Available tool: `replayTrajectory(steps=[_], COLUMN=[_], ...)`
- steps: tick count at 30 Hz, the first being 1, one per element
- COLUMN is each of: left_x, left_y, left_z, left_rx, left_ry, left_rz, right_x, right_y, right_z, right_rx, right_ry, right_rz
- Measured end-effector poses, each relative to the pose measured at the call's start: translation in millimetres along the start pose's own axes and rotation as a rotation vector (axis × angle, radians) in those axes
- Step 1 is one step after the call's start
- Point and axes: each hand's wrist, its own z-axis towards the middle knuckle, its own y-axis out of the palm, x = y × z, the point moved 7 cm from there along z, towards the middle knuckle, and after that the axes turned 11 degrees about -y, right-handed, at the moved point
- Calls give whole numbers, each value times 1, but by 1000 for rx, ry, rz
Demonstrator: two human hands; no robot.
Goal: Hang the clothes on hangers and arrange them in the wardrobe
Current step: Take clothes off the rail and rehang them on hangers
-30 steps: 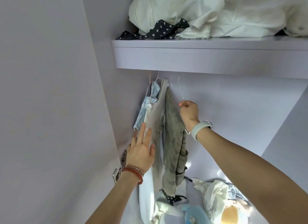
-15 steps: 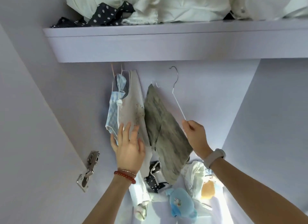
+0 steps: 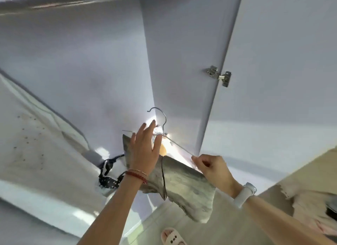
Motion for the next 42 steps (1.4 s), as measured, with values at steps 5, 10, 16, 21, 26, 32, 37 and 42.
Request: replayTrajectory(steps=[5, 10, 16, 21, 26, 32, 37, 42], left_x=[67, 134, 219, 307, 409, 515, 592, 666], left_y=[84, 150, 214, 249, 297, 350, 358, 385], left_z=[-49, -103, -173, -222, -264, -289, -306, -351], left_rx=[-270, -448, -700, -849, -912, -862, -726, -661], left_ry=[186, 309, 462, 595, 643, 588, 730, 954], left_rz=[-236, -391, -440, -511, -545, -596, -649, -518], right_x=[34, 60, 77, 73, 84, 116, 147, 172], right_y=[-66, -121, -178, -237, -329, -425, -478, -524], right_z=[-94, -190, -283, -333, -375, -401, -420, -456], right_rx=[68, 177, 141, 389, 582, 831, 1029, 1288], right_ry=[146, 325, 520, 550, 577, 527, 425, 380], right_rz=[-159, -280, -365, -433, -659, -623, -394, -292])
